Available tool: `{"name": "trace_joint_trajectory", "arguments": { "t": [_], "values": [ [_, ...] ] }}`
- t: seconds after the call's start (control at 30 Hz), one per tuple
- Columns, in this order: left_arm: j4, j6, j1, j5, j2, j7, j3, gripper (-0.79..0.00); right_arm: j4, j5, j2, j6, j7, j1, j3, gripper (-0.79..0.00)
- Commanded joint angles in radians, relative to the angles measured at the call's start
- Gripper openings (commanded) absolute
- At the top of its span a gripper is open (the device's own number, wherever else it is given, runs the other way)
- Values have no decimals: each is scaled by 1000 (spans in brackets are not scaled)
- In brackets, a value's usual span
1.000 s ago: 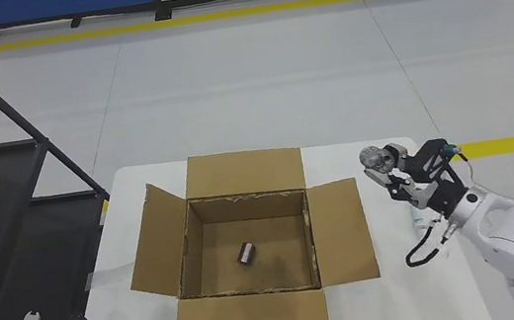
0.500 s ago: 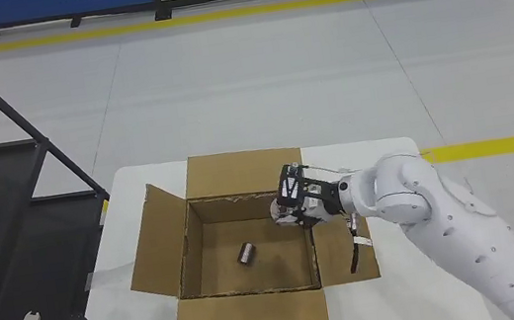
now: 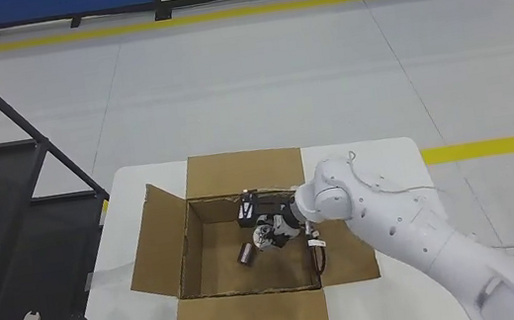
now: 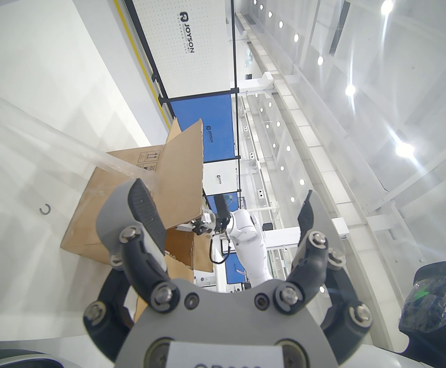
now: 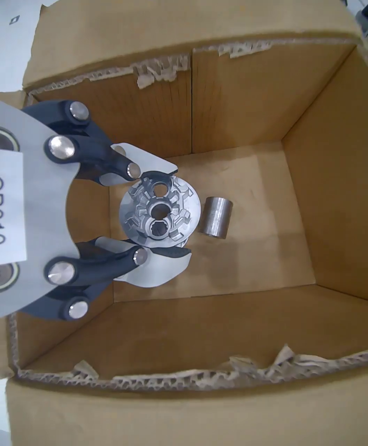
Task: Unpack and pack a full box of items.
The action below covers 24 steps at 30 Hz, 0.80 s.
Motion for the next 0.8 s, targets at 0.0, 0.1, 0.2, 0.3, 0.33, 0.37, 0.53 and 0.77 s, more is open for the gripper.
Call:
{"name": "trace_joint_trajectory", "arguments": {
  "t": [0.0,0.1,0.2,0.3,0.33,0.37,0.53,0.77],
  "values": [
    [0,0,0,0,0,0,0,0,66,-2,-33,-2,-16,10,-22,-560],
    [0,0,0,0,0,0,0,0,154,-2,-73,-22,-40,23,-43,-520],
    [0,0,0,0,0,0,0,0,230,-1,-108,-54,-60,34,-56,-514],
    [0,0,0,0,0,0,0,0,293,-2,-138,-80,-71,43,-66,-440],
    [0,0,0,0,0,0,0,0,311,-2,-147,-90,-73,45,-68,-413],
    [0,0,0,0,0,0,0,0,328,-3,-155,-98,-76,48,-71,-406],
    [0,0,0,0,0,0,0,0,397,-13,-188,-138,-99,59,-76,-200],
    [0,0,0,0,0,0,0,0,449,-47,-216,-167,-136,66,-82,-92]
  ]
}}
